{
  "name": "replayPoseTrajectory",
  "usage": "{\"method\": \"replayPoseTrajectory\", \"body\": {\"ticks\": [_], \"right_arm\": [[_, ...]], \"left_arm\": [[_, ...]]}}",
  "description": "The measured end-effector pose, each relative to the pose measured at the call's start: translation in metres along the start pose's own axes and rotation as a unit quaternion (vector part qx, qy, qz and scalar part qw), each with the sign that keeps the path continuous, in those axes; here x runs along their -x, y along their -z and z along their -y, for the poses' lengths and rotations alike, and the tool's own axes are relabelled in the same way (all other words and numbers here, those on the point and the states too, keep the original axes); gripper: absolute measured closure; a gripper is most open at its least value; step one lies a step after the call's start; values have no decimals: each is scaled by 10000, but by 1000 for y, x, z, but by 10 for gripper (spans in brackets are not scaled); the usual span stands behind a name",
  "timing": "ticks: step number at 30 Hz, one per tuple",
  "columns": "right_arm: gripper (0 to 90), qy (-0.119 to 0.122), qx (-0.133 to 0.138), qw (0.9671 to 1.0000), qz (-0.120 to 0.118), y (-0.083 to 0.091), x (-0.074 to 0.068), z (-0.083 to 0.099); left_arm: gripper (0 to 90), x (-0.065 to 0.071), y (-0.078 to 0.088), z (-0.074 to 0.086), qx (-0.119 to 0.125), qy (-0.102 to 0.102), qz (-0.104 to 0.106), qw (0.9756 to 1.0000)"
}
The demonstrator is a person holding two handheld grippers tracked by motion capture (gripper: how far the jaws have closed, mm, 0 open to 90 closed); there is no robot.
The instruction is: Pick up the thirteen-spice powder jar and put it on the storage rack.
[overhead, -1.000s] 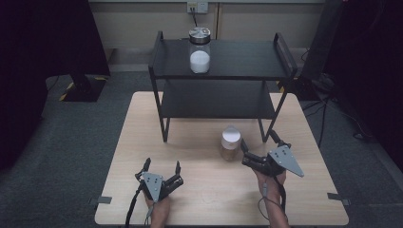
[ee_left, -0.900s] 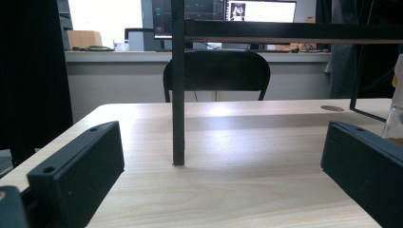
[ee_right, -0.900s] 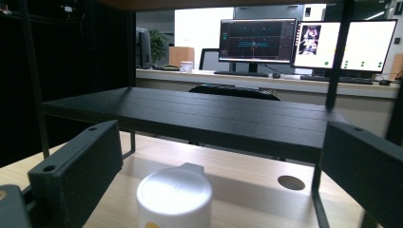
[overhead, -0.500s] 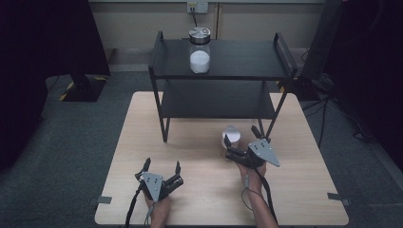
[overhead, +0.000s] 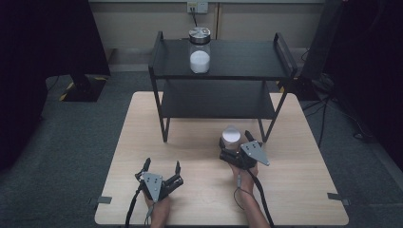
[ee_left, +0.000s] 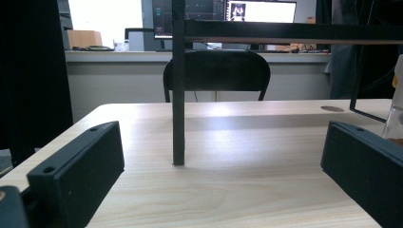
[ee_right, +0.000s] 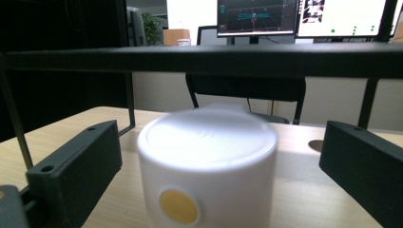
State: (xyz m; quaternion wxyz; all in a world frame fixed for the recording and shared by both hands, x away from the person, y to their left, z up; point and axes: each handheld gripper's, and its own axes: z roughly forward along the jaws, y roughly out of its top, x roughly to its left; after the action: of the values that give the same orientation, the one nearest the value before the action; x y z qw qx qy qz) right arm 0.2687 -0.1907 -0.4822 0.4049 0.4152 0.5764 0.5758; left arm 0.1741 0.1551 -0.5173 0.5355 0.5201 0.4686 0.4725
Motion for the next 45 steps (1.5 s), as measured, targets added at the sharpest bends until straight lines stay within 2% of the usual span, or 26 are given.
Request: {"method": "replayPoseTrajectory", "body": {"ticks": [6, 8, 16, 22, 30, 36, 45], "right_arm": [[74, 21, -49, 10000, -55, -2, -2, 7], [90, 28, -20, 10000, -6, -2, -4, 10], [153, -103, -118, 9999, -15, -1, -3, 11], [202, -59, -157, 9998, -55, -1, -3, 11], [226, -101, -222, 9997, -62, -2, -2, 13], [283, -99, -166, 9998, -59, -2, -2, 15], [292, -51, -175, 9998, -84, -1, -1, 14]], "left_arm": [[0, -1, 0, 0, 3, 61, -9, 10000], [0, -1, 0, 0, 9, 84, -9, 10000], [0, 0, 0, 0, 2, 2, 2, 10000], [0, 0, 0, 0, -1, -9, 1, 10000], [0, 1, 0, 0, 1, -12, -21, 10000], [0, 1, 0, 0, -1, -15, -22, 10000], [0, 1, 0, 0, 2, -14, -22, 10000]]}}
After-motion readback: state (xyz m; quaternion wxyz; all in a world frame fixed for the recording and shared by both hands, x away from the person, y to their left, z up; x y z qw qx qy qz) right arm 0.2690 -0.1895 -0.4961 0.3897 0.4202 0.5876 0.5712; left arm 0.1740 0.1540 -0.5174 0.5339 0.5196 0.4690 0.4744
